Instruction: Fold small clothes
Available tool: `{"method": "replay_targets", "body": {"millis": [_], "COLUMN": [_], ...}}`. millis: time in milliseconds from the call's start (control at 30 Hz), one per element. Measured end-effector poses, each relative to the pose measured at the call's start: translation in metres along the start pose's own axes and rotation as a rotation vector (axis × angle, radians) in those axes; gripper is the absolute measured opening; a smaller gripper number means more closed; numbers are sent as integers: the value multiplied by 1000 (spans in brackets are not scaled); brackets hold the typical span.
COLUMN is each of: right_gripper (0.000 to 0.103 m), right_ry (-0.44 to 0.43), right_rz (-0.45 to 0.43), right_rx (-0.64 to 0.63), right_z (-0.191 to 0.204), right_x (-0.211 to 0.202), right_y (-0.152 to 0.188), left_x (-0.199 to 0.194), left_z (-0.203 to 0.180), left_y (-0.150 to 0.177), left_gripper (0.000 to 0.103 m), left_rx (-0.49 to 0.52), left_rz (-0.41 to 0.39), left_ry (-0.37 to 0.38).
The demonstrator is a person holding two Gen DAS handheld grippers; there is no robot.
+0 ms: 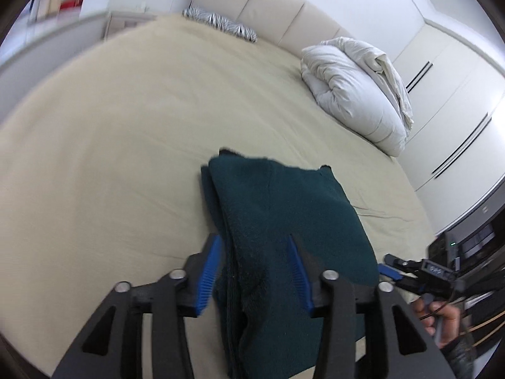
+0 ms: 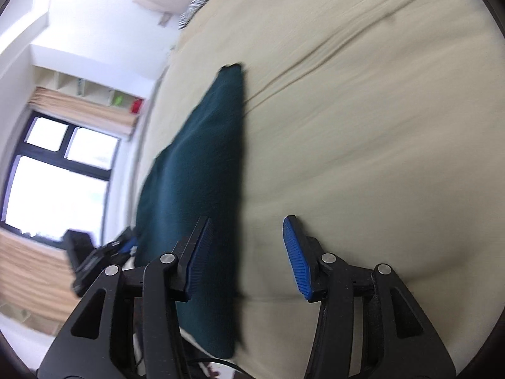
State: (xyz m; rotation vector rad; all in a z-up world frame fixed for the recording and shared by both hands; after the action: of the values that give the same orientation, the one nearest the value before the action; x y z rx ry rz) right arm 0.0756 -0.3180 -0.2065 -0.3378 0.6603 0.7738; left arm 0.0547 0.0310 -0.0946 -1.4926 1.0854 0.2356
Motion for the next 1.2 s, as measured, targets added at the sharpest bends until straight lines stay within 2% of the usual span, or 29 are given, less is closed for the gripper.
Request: {"method": "replay_targets", "body": {"millis": [33,100,133,200,233,300,333,400,467,567,700,800,867,1033,1133,1200], "right_gripper": [47,47,47,47,48,51,54,59,71,75,79,87,95,99,103,103], "right_ry": [20,46,63,104,125,165,177,207,189,137,108,145,156,200,242,250], "right_rz": [-27,-78,-100,-157,-186,-252,-276,-338,-377,-402,-435,-513,-572,-724,-748,-718], "right_rx": [-1,-39,-62,-133,-170,-257,-296,-374,-422,-464,-495,-513,-555,-690,-716,-711], "right_z": [0,5,10,28,41,63,48,72,92,122,138,148,155,181,193,198], "right_x": [-8,-22,-26,-37,-41,-50,-70,-76,-83,-88,-92,-94,-105,-136,-142,-143], "right_y": [1,5,8,20,25,37,25,38,50,64,76,82,92,123,134,139], "left_x": [-8,-28,-37,-58,-66,-80,-85,-89,-94,-108,-128,-128,-118,-89,-74,-63], "left_z": [-6,-21,-25,-41,-46,-57,-60,-66,-68,-72,-79,-81,-77,-64,-58,-55], "left_y": [-3,-9,-10,-15,-16,-18,-19,-21,-21,-22,-23,-22,-19,-14,-6,0], "left_gripper": [56,73,78,99,103,103,103,103,103,103,103,103,103,103,103,103], "left_rx": [29,94,123,195,220,268,292,313,321,314,337,349,337,278,231,215], "left_rz": [-31,-109,-144,-229,-263,-325,-341,-348,-357,-401,-472,-423,-309,-163,-112,-69], "left_ry": [-40,-118,-150,-245,-271,-328,-338,-366,-396,-458,-568,-600,-647,-603,-545,-528]}}
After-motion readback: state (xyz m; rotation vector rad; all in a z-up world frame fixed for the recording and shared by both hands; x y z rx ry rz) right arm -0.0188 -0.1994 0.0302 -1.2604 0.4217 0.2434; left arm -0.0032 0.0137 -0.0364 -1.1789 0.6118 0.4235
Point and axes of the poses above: each gripper's, at about its wrist camera, not at the fingertips, and x roughly the way its jaws point, z to its left, y to its underside, the point moved 4 cm from there along x, roughly the way its jaws point, and after that the axes turned 14 degrees about x, right-handed, at the moved point
